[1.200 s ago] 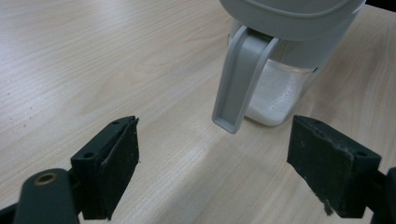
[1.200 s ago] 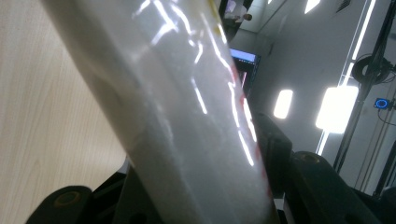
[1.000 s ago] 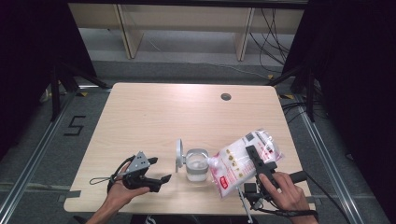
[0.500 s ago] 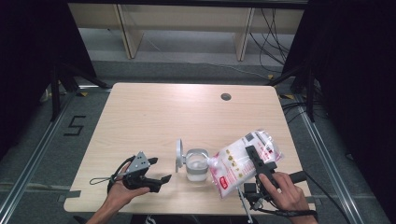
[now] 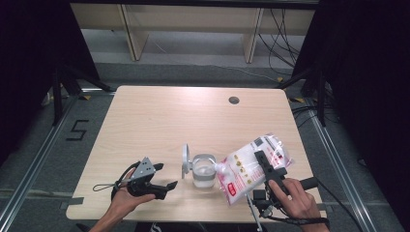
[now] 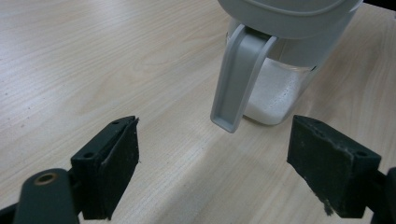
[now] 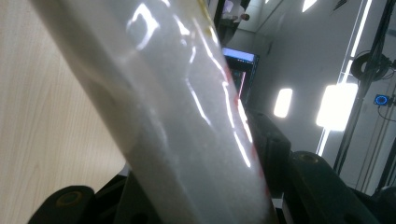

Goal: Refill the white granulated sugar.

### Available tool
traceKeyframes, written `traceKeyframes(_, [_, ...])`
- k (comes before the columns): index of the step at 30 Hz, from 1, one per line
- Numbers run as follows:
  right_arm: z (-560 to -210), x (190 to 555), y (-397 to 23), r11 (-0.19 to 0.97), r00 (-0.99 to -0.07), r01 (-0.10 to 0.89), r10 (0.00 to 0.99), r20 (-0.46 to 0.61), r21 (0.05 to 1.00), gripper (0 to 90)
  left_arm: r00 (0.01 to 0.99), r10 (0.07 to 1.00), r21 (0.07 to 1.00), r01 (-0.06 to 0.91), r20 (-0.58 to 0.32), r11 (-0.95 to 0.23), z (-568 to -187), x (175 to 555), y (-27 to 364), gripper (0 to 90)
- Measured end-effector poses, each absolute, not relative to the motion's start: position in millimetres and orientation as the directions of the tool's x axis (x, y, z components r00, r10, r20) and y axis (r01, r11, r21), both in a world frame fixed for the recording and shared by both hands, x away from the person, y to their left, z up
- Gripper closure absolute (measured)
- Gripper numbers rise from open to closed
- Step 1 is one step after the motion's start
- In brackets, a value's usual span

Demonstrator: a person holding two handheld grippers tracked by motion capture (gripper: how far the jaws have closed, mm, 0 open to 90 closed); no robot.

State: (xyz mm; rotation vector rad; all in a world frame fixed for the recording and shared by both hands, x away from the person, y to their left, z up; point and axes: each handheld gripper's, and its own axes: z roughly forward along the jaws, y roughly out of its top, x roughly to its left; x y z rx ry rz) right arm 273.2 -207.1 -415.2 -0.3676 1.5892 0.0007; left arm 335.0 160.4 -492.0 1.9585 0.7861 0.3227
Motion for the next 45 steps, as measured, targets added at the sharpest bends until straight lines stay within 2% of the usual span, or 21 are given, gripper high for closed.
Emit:
traceKeyframes(3, [-416.6,272.2,-208.2,0.955,-0.02,-0.22,-0.209,-0.978,-0.2,63.7,0.757,0.646,0.861,0.391,-0.099,-0.326,-491.9,334.9,160.4,16.3])
traceKeyframes(6, [-413.9,272.3,-207.8,0.946,-0.019,-0.222,-0.245,-0.969,-0.234,63.7,0.757,0.646,0.86,0.391,-0.098,-0.327,-492.0,335.0,160.4,16.3])
traceKeyframes(12, [-413.7,272.5,-207.5,0.945,-0.01,-0.227,-0.245,-0.969,-0.237,63.7,0.757,0.646,0.86,0.39,-0.098,-0.327,-492.0,335.0,160.4,16.3])
traceKeyframes(14, [-418.1,271.3,-209.3,0.96,-0.025,-0.208,-0.195,-0.981,-0.185,63.7,0.757,0.647,0.86,0.39,-0.094,-0.331,-491.9,335.1,160.7,16.3])
traceKeyframes(16, [-413.8,272.4,-207.5,0.947,-0.002,-0.229,-0.232,-0.973,-0.225,63.7,0.757,0.646,0.86,0.391,-0.098,-0.328,-492.0,335.0,160.6,16.3])
traceKeyframes(18, [-415.3,271.9,-208.2,0.953,-0.018,-0.222,-0.216,-0.976,-0.206,63.7,0.757,0.647,0.859,0.39,-0.095,-0.331,-491.8,335.1,160.8,16.3])
traceKeyframes(20, [-413.1,272.3,-207.0,0.944,-0.001,-0.232,-0.24,-0.971,-0.233,63.8,0.757,0.647,0.86,0.39,-0.095,-0.33,-491.8,335.1,160.9,16.2])
traceKeyframes(30, [-415.1,271.0,-208.3,0.956,-0.016,-0.215,-0.206,-0.978,-0.198,63.8,0.756,0.647,0.861,0.393,-0.101,-0.324,-492.1,335.1,160.3,16.2])
traceKeyframes(31, [-418.5,270.2,-209.6,0.968,-0.028,-0.202,-0.156,-0.987,-0.147,63.8,0.756,0.647,0.861,0.392,-0.101,-0.324,-492.1,335.1,160.3,16.3])
traceKeyframes(33, [-412.6,272.3,-207.0,0.944,0.001,-0.237,-0.237,-0.972,-0.231,63.8,0.752,0.652,0.86,0.394,-0.098,-0.325,-492.0,334.5,160.1,16.3])
traceKeyframes(45, [-413.5,271.4,-206.8,0.948,-0.005,-0.232,-0.226,-0.974,-0.219,63.9,0.753,0.651,0.86,0.392,-0.097,-0.326,-492.0,334.8,160.2,16.2])
